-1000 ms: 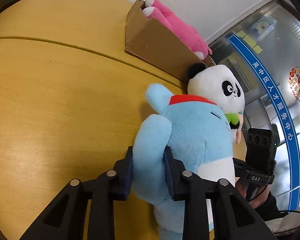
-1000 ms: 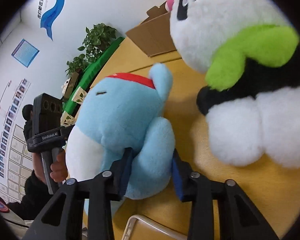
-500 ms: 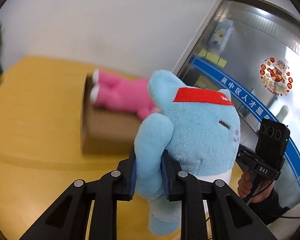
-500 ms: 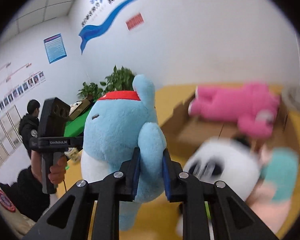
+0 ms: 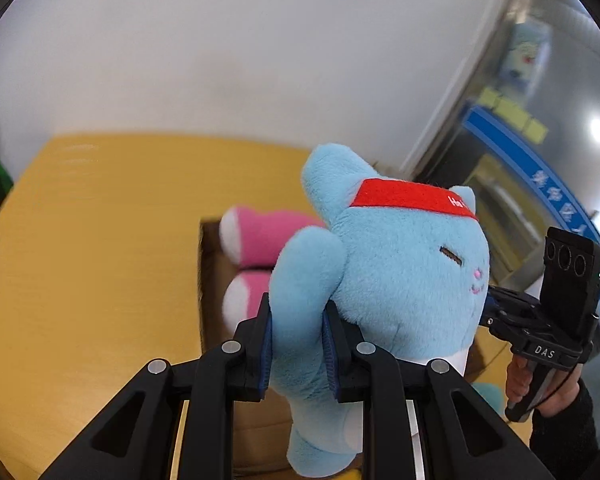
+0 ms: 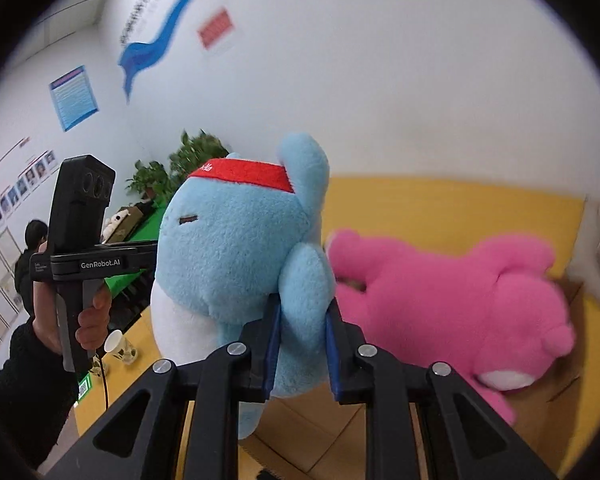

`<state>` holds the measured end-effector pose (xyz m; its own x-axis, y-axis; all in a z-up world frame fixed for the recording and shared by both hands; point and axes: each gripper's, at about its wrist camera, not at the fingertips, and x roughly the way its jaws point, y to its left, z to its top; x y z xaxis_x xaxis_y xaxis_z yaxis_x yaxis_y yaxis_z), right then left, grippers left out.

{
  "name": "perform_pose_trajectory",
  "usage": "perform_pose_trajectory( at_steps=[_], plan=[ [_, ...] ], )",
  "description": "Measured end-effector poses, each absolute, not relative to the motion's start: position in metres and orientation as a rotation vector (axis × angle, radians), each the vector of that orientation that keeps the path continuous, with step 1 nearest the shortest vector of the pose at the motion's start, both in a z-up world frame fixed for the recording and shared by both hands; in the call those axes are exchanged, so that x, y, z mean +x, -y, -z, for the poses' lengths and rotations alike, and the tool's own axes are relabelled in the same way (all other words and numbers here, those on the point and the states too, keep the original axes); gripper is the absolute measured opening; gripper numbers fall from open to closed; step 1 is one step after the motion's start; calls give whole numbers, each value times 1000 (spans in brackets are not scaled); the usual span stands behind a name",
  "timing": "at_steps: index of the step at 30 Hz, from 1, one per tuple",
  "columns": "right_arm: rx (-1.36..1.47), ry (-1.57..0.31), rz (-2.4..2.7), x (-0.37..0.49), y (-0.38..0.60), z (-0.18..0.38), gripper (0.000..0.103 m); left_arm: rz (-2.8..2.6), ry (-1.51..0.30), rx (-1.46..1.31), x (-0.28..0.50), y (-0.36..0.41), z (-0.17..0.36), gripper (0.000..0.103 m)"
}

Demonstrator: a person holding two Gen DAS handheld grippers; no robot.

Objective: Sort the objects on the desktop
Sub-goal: 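Lower the light-blue plush into the box and open the right gripper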

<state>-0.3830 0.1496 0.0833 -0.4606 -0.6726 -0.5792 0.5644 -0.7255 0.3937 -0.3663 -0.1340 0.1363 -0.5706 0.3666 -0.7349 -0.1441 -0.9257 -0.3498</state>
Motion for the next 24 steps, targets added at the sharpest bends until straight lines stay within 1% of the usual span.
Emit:
perform_pose_trajectory(
  at_steps=[3, 6, 8, 14, 17, 19, 23, 24],
  plan=[
    [1128, 231, 2119, -410, -142, -29, 19, -2505, 358, -1420, -382, 137, -90, 22],
    [1336, 170, 2013, -427, -122, 22, 19, -2503, 346, -1512, -387, 140, -65, 22],
    [1402, 145, 1952, -428, -112, 41, 19, -2505, 353, -1517, -385, 142, -65, 22],
    [1403, 187, 1905, -423, -112, 48, 20, -2489, 349, -1549, -371, 141, -63, 22],
    [1431, 171, 1904, -424, -113, 49, 23, -2483, 322, -1574, -364, 145, -51, 25],
    [1471, 113, 1920, -425, -107, 50, 30, -2478, 326, -1576, -363, 144, -48, 28],
    [1453, 28, 1989, -421, -109, 40, 35, -2509, 247, -1568, -358, 136, -51, 31],
    [1431, 17, 2012, -418, -112, 34, 40, -2518, 239, -1566, -356, 136, -53, 31]
  ],
)
